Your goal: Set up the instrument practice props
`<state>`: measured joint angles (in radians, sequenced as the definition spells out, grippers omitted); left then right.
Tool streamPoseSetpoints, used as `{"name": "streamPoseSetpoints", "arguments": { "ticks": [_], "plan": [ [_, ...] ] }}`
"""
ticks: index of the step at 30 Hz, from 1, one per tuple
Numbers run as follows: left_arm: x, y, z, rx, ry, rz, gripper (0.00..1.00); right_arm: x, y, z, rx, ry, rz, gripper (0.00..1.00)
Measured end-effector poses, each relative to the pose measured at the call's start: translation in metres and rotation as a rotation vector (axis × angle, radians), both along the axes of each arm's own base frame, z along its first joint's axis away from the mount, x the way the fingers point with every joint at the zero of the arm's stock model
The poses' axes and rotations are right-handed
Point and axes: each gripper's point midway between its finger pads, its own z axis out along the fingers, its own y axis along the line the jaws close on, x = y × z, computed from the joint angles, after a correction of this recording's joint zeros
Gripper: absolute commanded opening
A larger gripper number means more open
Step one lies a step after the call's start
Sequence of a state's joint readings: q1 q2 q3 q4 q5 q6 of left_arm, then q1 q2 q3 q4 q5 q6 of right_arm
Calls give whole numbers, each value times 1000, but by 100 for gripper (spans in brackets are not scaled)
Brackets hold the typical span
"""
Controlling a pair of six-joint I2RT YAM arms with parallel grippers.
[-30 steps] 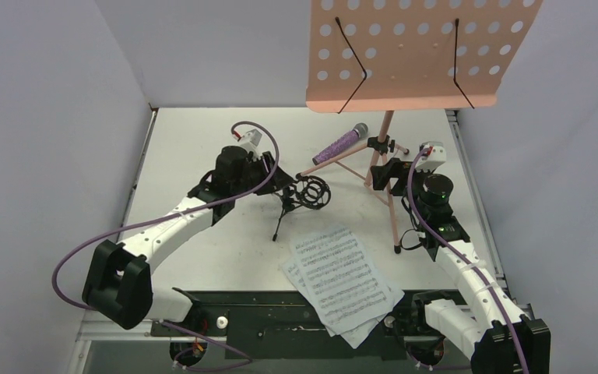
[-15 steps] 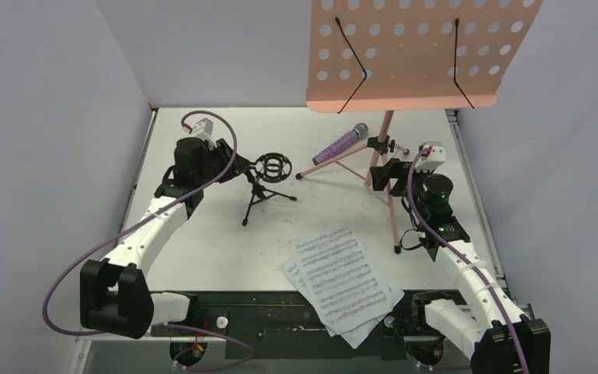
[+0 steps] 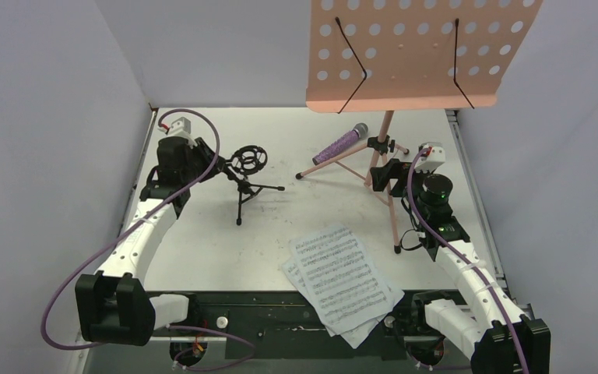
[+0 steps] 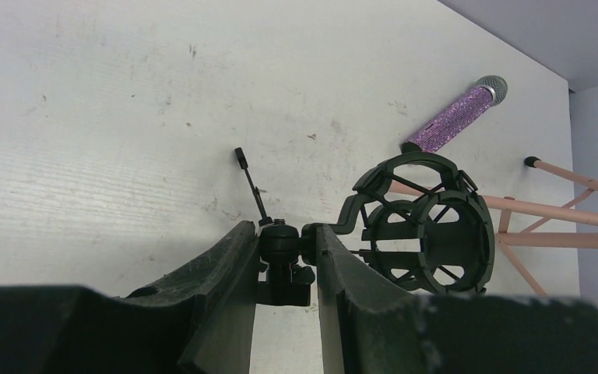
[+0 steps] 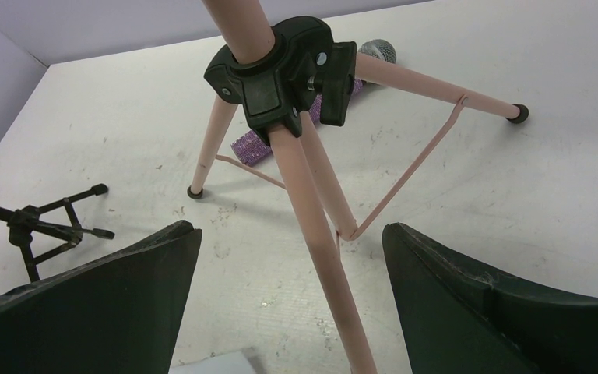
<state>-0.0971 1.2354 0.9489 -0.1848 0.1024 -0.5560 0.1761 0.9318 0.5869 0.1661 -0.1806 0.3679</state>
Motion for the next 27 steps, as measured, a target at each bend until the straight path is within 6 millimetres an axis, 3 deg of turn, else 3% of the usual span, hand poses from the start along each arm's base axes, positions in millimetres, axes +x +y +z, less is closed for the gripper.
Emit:
{"name": "streamPoseSetpoints", "arguments": {
  "ticks": [3, 9, 13, 23, 27],
  "plan": [
    [-1, 0, 1, 9, -4, -5, 28, 0, 0, -1, -1, 3, 0, 90],
    [-2, -11, 6, -30, -19, -61, 59, 0, 0, -1, -1, 4, 0, 90],
    [-1, -25, 21, -94, -64, -115, 71, -1, 0, -2, -2, 8, 0, 90],
    [-7, -61, 71, -215, -219, -272, 81, -2, 0, 0, 2, 4, -1, 90],
    [-25, -103, 81, -177, -272, -397, 81, -3, 0, 0, 6, 8, -1, 90]
  ]
}}
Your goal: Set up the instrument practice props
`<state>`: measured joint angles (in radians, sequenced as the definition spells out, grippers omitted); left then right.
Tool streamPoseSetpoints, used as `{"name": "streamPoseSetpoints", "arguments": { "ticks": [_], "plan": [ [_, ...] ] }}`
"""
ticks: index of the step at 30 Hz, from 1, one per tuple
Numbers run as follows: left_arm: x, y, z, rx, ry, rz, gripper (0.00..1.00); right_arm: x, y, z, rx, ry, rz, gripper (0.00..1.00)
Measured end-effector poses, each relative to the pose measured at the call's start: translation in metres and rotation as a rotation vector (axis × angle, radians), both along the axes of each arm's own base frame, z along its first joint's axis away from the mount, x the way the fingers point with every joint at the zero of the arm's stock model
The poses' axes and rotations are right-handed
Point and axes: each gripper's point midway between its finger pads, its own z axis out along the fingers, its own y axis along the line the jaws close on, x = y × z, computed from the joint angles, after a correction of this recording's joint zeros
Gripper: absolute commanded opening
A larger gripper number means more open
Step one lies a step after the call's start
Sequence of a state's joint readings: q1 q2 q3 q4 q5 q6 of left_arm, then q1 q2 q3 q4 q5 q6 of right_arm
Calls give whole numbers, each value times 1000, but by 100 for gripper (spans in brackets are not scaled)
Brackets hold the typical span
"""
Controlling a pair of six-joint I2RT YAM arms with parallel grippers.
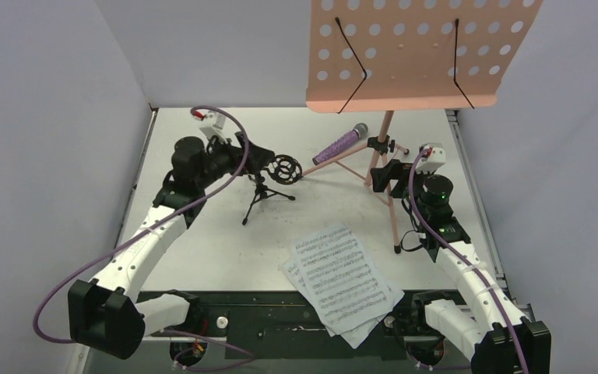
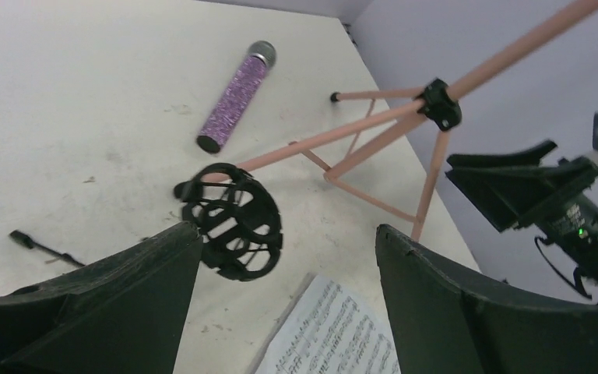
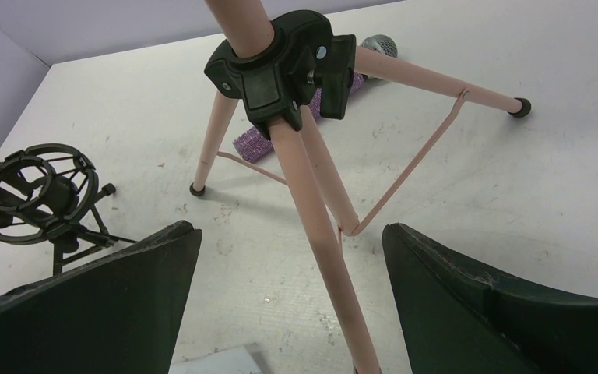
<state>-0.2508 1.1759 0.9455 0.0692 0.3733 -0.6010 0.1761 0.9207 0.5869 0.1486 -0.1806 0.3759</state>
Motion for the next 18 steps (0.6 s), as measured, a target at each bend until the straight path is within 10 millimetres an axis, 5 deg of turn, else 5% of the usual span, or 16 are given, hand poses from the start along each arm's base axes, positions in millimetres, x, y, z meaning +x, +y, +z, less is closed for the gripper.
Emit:
{"name": "streamPoseSetpoints", "arguments": {
  "ticks": [8, 18],
  "plan": [
    [-36, -98, 11, 136, -141, -233, 80, -6, 2, -18, 6, 45, 12, 91],
    [-17, -196, -22, 294, -147, -334, 78, -15, 3, -41, 9, 112, 23, 94]
  ]
}}
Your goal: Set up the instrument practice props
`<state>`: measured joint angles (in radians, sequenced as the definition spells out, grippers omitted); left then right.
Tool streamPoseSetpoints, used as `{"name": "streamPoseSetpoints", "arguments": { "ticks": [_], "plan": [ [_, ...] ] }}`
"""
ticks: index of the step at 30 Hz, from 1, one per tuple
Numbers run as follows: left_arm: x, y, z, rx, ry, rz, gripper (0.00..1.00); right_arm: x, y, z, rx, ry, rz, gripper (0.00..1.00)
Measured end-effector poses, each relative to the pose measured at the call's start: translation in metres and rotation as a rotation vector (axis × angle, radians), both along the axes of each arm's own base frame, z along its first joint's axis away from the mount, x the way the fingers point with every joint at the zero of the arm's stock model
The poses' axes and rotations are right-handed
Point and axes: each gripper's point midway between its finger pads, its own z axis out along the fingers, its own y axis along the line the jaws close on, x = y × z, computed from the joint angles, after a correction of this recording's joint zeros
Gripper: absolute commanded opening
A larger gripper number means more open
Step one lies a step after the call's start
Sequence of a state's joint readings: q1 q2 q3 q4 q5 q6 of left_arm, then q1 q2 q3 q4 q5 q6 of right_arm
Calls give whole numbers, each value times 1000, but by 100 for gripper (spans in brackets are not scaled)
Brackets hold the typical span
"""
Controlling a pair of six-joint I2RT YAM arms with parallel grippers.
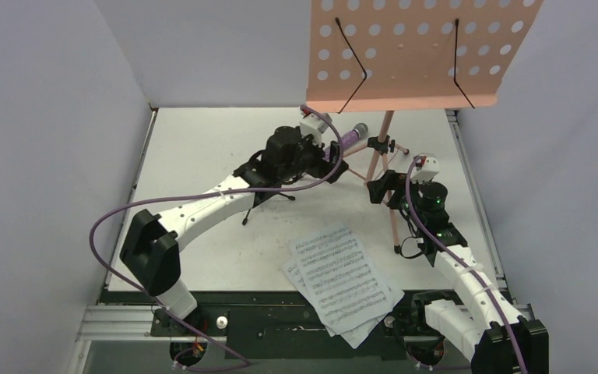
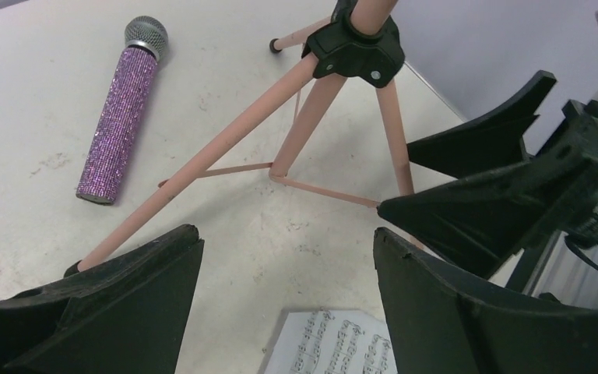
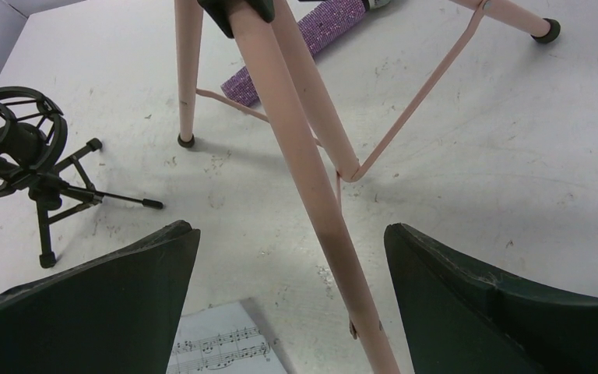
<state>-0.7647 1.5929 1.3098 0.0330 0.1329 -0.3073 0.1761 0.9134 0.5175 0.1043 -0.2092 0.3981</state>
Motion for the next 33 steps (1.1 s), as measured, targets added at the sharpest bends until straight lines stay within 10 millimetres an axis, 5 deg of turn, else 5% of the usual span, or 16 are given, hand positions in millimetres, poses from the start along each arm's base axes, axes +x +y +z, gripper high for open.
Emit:
{"name": "streamPoseSetpoints", "arguments": {
  "ticks": [6, 19, 33],
  "plan": [
    [18, -22, -9, 56, 10, 47, 77, -4, 2, -9, 2, 24, 17, 98],
    [34, -11, -17, 110, -13, 137, 77, -6, 4, -14, 5, 31, 25, 86],
    [35, 15, -26, 170, -26, 220, 81, -22, 29, -22, 18, 38, 83, 72]
  ]
}}
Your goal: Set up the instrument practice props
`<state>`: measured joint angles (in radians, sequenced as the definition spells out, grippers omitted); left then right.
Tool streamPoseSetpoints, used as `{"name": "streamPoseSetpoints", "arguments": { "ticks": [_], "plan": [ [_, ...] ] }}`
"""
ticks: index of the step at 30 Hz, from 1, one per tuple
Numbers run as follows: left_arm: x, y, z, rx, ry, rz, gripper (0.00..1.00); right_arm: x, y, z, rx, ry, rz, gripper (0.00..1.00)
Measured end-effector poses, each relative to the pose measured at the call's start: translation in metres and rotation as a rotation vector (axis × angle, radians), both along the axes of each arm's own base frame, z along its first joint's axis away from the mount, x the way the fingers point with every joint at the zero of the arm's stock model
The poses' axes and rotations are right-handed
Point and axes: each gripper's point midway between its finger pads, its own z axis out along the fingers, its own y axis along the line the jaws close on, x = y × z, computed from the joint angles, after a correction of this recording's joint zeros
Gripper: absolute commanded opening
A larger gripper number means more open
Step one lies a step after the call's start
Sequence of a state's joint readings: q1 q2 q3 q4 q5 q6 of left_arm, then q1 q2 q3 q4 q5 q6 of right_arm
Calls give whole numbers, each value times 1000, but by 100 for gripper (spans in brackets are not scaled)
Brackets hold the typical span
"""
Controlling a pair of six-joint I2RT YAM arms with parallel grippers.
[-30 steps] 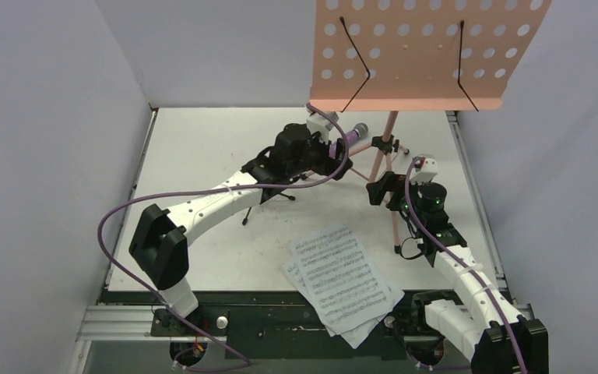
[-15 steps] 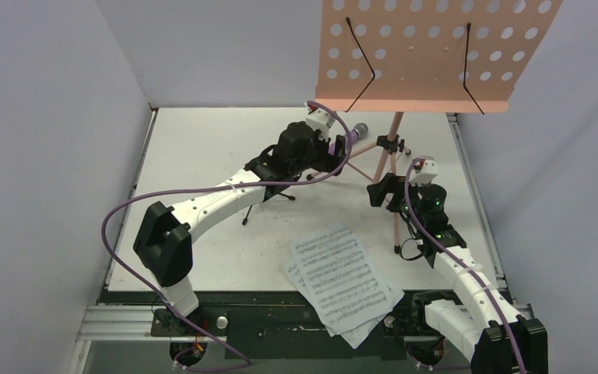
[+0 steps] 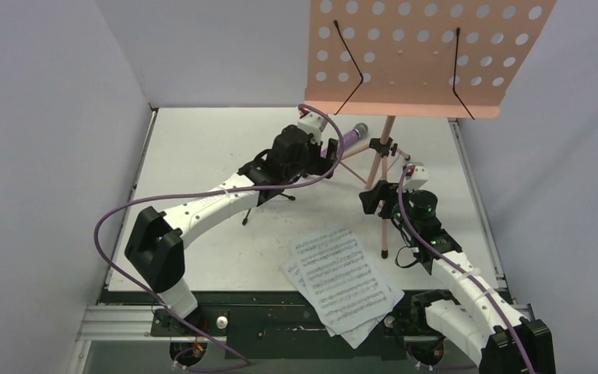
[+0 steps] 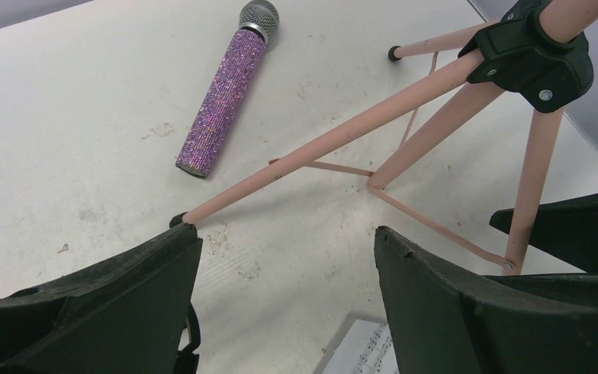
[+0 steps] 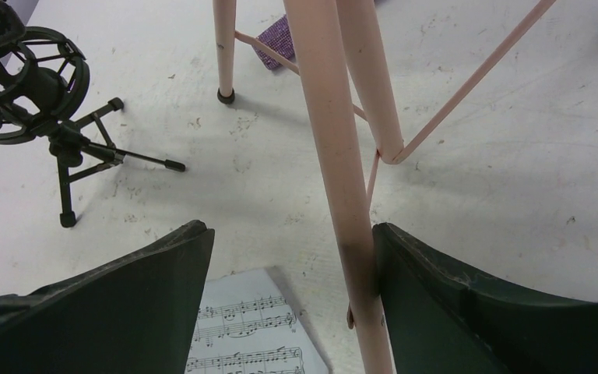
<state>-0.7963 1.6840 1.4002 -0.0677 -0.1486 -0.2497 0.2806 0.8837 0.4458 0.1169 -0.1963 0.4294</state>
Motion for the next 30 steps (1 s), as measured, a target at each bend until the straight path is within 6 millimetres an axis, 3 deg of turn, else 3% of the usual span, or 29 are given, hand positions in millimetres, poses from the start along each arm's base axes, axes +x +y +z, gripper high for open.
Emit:
{"name": "streamPoseSetpoints", "arguments": {
  "ticks": [3, 9, 17, 27, 30],
  "plan": [
    [-5, 6, 2, 3, 2, 6, 81, -3, 4, -1, 11, 7, 8, 66],
    [-14, 19, 0, 5, 11, 8, 82, -11, 17, -6, 43, 39, 43, 67],
    [-39, 35, -10, -4, 47, -15, 86, -23, 24, -11, 50, 77, 75, 85],
    [-67, 50, 20, -160, 3, -85, 91, -28, 19, -16, 16, 102, 70, 98],
    [-79, 52, 21, -195, 9, -130, 92, -28, 16, -14, -1, 98, 62, 100]
  ]
}}
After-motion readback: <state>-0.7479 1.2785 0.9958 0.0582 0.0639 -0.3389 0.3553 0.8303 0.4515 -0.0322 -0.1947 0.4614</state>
